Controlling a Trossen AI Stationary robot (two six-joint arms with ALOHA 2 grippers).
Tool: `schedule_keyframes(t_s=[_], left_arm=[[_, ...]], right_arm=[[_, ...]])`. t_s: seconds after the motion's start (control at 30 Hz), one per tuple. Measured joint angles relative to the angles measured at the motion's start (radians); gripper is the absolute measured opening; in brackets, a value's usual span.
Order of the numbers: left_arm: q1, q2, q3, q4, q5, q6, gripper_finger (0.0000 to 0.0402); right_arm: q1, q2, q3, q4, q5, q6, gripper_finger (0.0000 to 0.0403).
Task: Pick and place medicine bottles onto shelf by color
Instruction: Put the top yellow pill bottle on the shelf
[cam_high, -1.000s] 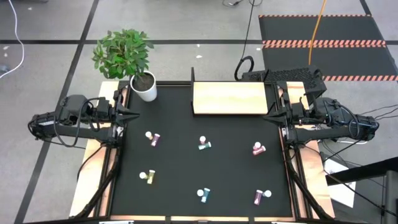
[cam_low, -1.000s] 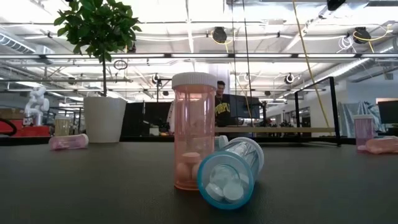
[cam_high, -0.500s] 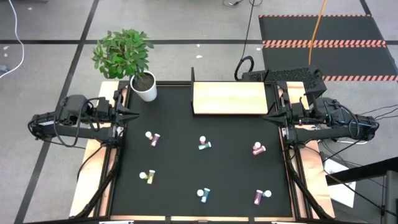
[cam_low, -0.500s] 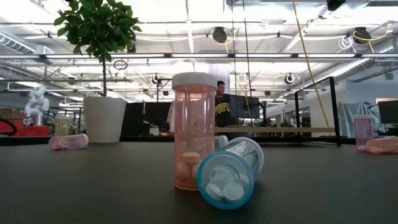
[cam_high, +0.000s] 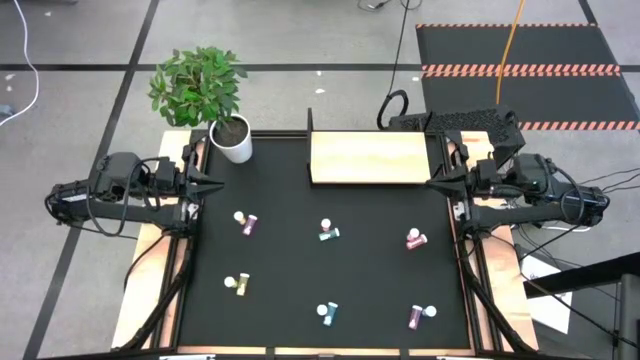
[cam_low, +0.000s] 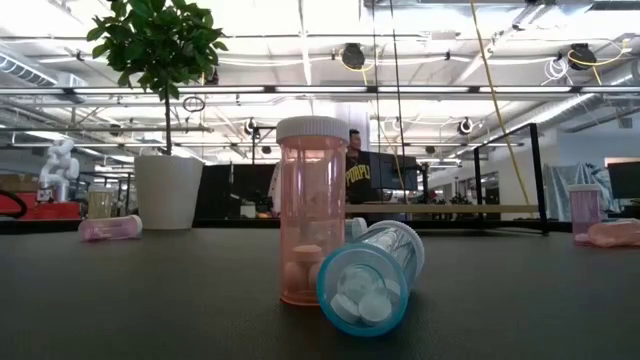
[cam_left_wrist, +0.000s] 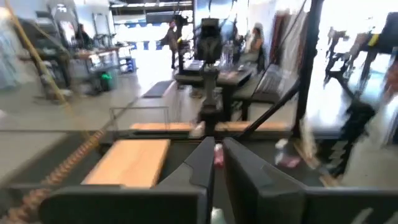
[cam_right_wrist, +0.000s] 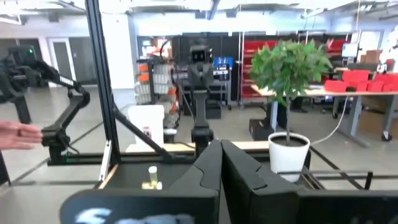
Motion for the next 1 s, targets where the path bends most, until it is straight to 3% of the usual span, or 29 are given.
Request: schedule_keyframes(t_s=[0.17,0.5,0.67,0.87,1.0], left_arm=[[0.000,0.000,0.000,-0.003,0.000,0.219,0.0037],[0.000,0.007,0.000,0.002,0.000,0.217,0.0037],[0.000,0.016,0.000,0.165,-0.025,0.221,0.0037],[-0.001,0.032,0.001,0.441,-0.002,0.017,0.0037],[-0.001,0.032,0.001,0.532,-0.002,-0.101,0.0037]], right_arm=[[0.000,0.001,0.000,0.062,0.000,0.008,0.0000],[0.000,0.024,0.000,0.208,0.046,-0.036,0.0000],[0.000,0.043,0.000,0.305,0.057,0.002,0.0000],[0.000,0.083,-0.003,0.261,0.052,0.157,0.0000],[0.002,0.093,-0.064,0.187,0.003,0.267,0.0000]])
